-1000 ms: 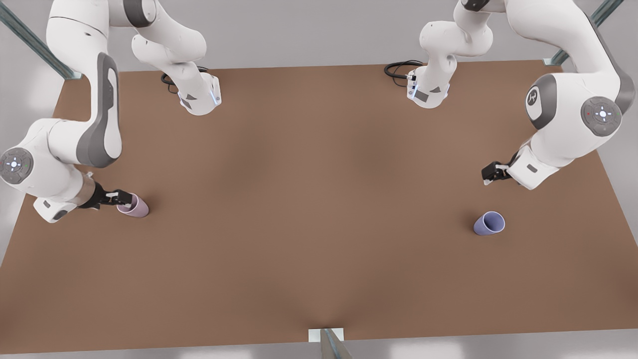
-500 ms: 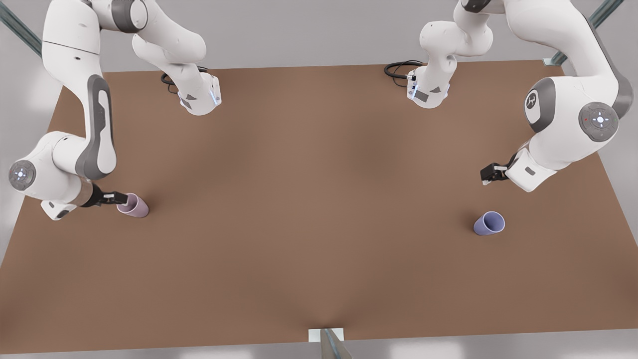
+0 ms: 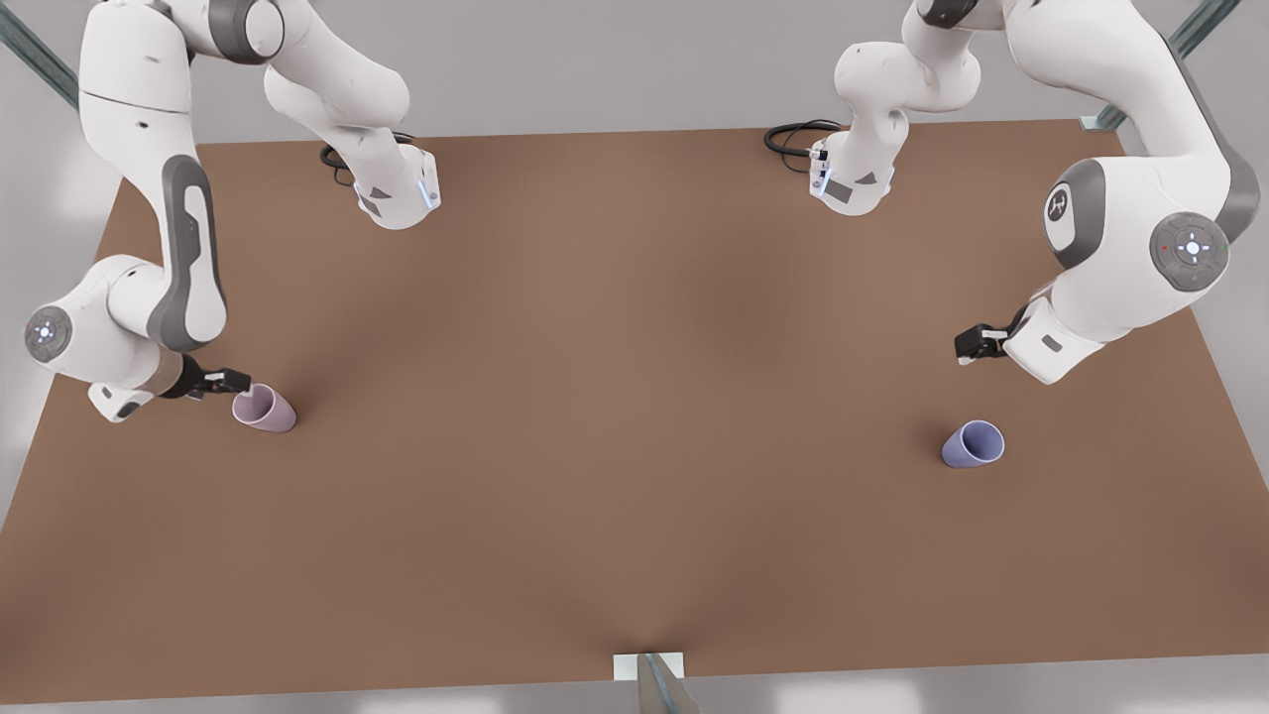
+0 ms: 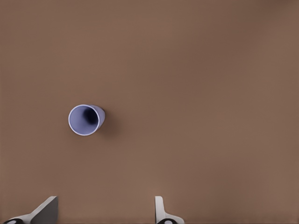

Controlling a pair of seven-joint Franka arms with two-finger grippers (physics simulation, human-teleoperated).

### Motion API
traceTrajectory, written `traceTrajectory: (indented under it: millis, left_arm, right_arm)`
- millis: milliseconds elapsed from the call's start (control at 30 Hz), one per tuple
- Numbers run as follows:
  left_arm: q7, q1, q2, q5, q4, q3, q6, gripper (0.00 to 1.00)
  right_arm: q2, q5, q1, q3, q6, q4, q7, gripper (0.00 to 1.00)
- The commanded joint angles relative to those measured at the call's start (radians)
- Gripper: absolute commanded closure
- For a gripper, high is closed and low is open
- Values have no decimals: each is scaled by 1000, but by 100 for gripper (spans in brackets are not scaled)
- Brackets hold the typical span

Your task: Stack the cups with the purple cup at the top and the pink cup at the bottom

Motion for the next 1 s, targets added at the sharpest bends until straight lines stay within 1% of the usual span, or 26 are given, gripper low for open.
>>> traceTrajectory:
  millis: [0, 100, 233, 800, 833, 933, 967]
  left_arm:
    - [17, 0, 4, 1, 1, 1, -11, 0]
    - [14, 0, -1, 1, 6, -2, -28, 0]
    - [14, 0, -1, 1, 7, -2, -28, 0]
    - [2, 0, -12, 1, 10, -11, -55, 0]
    - [0, 0, -13, 1, 10, -11, -61, 0]
    - [4, 0, -12, 1, 26, -13, -81, 0]
    - [8, 0, -12, 2, 26, -13, -81, 0]
  right_arm:
    - [13, 1, -1, 0, 39, -2, -133, 0]
    - [63, 3, -18, 0, 91, 0, -136, 0]
    - [85, 1, -29, 0, 117, 2, -142, 0]
    - [164, 7, -36, 0, 142, 3, -139, 0]
    - [164, 7, -36, 0, 142, 3, -138, 3]
    - [175, 18, -36, 0, 143, 6, -138, 25]
    - [177, 18, -35, 0, 143, 6, -138, 26]
